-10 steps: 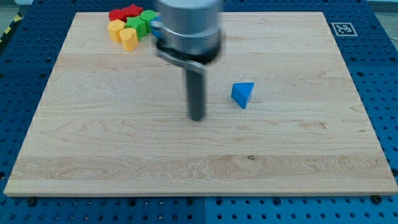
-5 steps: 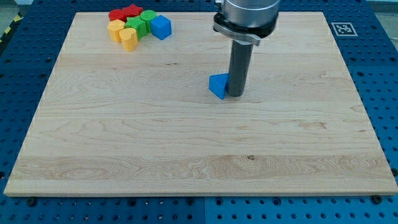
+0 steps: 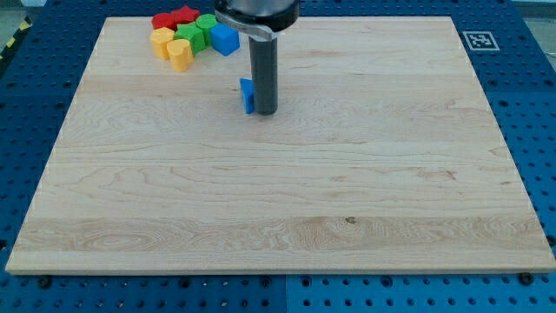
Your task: Push the triangle to the right of yellow heart
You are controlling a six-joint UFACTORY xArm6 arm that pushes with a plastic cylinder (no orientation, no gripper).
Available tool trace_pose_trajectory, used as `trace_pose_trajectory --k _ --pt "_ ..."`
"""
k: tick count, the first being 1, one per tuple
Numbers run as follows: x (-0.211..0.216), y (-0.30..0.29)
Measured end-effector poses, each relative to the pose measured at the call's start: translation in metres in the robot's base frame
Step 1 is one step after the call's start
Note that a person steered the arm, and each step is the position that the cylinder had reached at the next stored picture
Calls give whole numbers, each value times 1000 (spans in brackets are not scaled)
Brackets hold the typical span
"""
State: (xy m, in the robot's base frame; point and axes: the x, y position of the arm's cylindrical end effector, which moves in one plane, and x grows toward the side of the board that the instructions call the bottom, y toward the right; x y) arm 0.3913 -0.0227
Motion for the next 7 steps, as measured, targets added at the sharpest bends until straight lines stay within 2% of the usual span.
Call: trace_pose_trajectory --k 1,4,7 --pt "-20 -9" --pt "-9 -28" --pt "-57 -76"
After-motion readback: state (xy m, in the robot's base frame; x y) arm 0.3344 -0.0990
